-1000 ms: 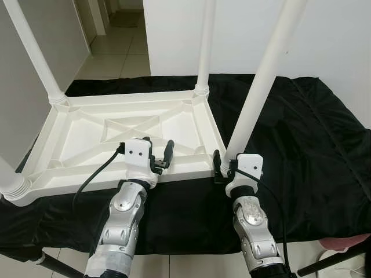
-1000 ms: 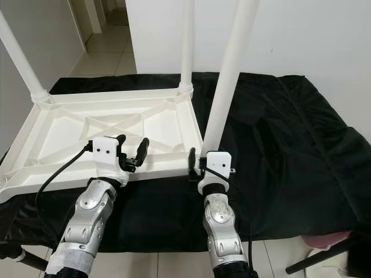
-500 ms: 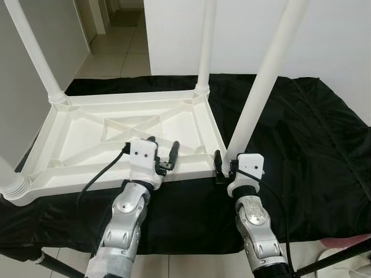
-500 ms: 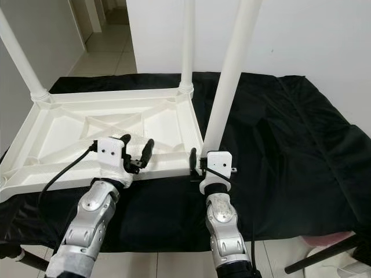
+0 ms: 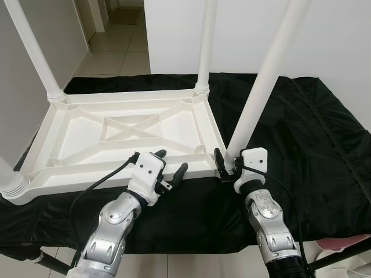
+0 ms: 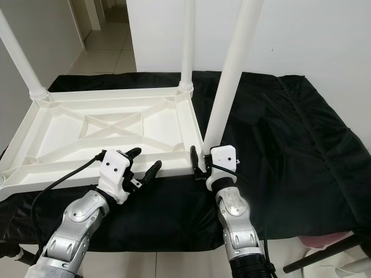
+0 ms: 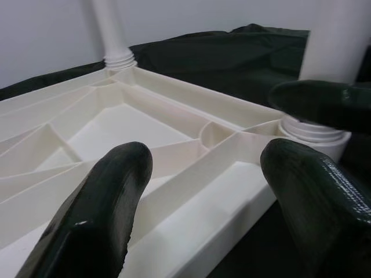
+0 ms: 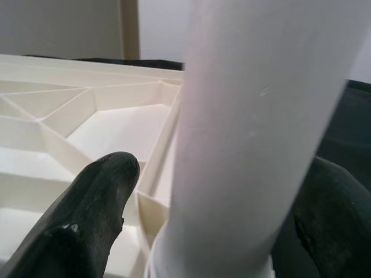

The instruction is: Building children table

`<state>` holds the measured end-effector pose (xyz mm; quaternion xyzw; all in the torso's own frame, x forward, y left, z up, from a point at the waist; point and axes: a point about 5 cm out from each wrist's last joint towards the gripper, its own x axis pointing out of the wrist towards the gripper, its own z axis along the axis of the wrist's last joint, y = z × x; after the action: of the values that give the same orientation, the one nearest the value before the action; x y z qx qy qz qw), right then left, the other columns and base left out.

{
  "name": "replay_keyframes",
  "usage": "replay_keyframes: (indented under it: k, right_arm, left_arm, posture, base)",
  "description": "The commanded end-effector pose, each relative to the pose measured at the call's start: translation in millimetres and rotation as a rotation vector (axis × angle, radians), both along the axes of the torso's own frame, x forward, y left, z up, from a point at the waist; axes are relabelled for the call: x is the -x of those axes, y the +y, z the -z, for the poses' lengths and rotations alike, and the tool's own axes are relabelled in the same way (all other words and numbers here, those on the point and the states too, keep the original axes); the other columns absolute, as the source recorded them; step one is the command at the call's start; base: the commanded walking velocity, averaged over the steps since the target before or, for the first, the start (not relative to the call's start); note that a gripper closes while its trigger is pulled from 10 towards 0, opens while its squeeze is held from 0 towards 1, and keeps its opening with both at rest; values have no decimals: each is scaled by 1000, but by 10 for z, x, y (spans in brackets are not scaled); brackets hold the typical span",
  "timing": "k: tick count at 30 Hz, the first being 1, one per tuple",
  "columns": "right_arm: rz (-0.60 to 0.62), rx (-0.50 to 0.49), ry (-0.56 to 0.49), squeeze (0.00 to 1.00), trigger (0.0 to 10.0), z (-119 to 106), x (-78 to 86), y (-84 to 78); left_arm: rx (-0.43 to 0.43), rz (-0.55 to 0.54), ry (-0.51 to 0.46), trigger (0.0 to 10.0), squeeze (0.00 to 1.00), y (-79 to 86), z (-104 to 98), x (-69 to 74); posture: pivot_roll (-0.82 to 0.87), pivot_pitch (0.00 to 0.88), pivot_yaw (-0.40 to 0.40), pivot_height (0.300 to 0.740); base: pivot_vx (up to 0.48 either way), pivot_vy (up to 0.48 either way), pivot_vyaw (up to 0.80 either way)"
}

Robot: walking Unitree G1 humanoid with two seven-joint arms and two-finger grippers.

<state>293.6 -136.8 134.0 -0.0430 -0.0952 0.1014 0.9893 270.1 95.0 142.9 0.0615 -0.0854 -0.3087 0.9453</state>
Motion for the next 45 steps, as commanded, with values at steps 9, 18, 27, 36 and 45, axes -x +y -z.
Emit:
replay_keyframes:
  k: [9, 18, 27, 36, 45]
  right_arm:
    - [-29, 27, 19, 0, 10000, 13, -27, -46]
    - [-81, 38, 8, 0, 10000, -26, -63, -60]
    - [-225, 48, 13, 0, 10000, -99, -151, -110]
    - [-291, 97, -21, 0, 10000, -227, -161, -95]
    - [-314, 85, -38, 0, 10000, -266, -58, -78]
  left_arm:
    - [-56, 58, 11, 10000, 0, -23, -37, 19]
    - [-92, 223, 30, 10000, 0, -87, -38, 131]
    - [-166, 478, 107, 10000, 0, -145, 26, 381]
    - [-138, 453, 105, 10000, 0, -162, -86, 402]
    - [-127, 465, 111, 10000, 0, -118, -224, 505]
  posture:
    - [-61, 64, 22, 740]
    - [-31, 46, 35, 740]
    - [-6, 42, 15, 740]
    - [-17, 126, 24, 740]
    - [-19, 214, 52, 740]
  base:
    - [0, 0, 0]
    - [0, 0, 0]
    - [0, 0, 0]
    - [0, 0, 0]
    - [0, 0, 0]
